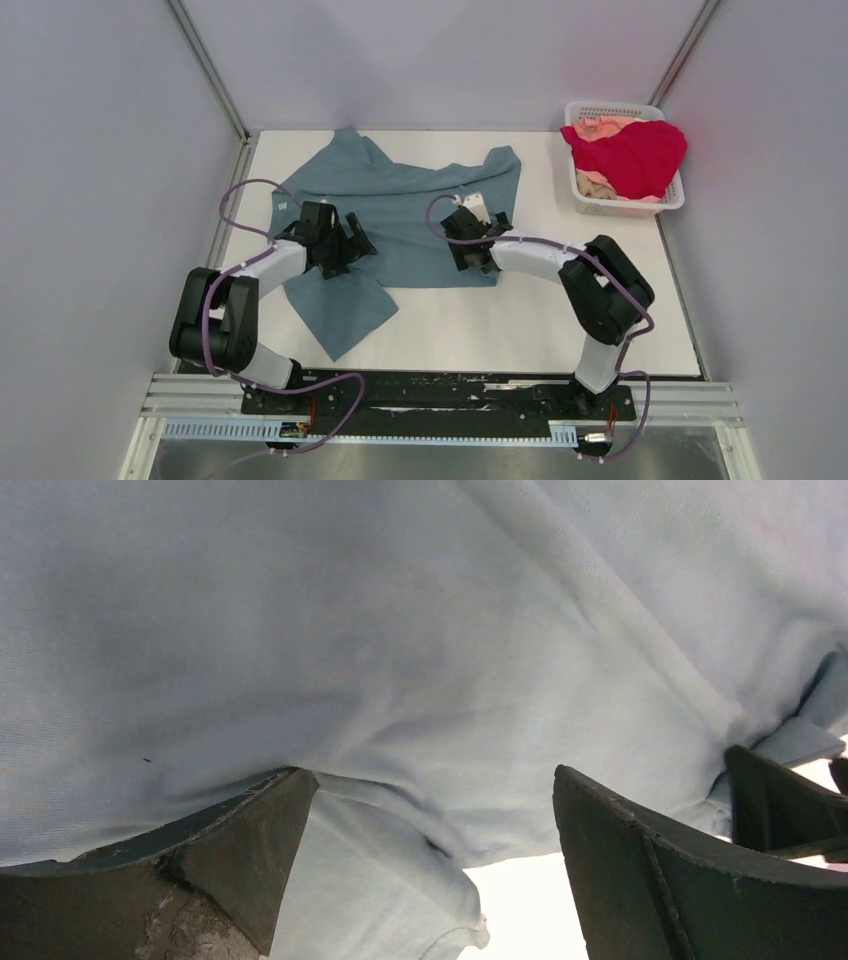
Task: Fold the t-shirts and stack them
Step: Flatten out the tshirt
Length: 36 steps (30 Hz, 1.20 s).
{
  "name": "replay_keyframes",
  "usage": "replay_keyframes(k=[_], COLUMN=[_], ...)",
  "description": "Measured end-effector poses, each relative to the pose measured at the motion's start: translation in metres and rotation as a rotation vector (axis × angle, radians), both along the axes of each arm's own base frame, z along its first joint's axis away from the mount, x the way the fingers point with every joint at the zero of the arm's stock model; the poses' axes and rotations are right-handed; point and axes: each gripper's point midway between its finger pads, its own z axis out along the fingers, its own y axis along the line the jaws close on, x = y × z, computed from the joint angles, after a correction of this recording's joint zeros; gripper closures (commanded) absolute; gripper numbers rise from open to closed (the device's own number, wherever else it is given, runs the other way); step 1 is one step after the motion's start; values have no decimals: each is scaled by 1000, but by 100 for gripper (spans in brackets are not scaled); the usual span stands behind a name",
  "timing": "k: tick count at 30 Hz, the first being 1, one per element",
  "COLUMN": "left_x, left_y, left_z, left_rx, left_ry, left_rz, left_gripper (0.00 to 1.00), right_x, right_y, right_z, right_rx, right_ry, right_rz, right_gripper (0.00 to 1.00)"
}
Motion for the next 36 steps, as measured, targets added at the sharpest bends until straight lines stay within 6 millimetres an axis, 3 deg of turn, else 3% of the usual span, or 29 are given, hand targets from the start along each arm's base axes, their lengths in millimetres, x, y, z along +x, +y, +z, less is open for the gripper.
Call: replay_keyframes(k=[9, 12, 14, 16, 19, 24, 27, 30, 34, 36], left_x=[8, 10, 10, 10, 9, 4, -1, -8, -34, -53], left_y=[9, 13, 15, 17, 18, 16, 14, 10, 10, 14], left_z=[-2, -2, -2, -2, -1, 5, 19, 40, 50, 46], left_rx=[51, 68, 79, 87, 93, 95, 94, 82, 84, 100], left_ry=[7, 10, 12, 15, 20, 23, -2, -61, -86, -68], left_rz=[41, 56, 60, 58, 54, 46, 38, 31, 27, 29], left_gripper=[0, 0, 0, 0, 0, 0, 0, 0, 0, 0], right_x=[-59, -79, -86, -82, -66, -52, -59, -68, -70, -67], right_y=[-176, -220, -234, -229, -203, -125, -68, -30, -8, -7], right_z=[6, 9, 17, 32, 57, 86, 76, 55, 32, 26], right_rx=[-29, -2, 32, 108, 278, 495, 527, 502, 471, 463], right_ry=[70, 76, 51, 2, -82, -122, -36, 54, 122, 130], right_rz=[-487, -675, -749, -741, -637, -330, -157, -71, -65, -85], right_gripper=[0, 0, 0, 0, 0, 0, 2, 7, 18, 29])
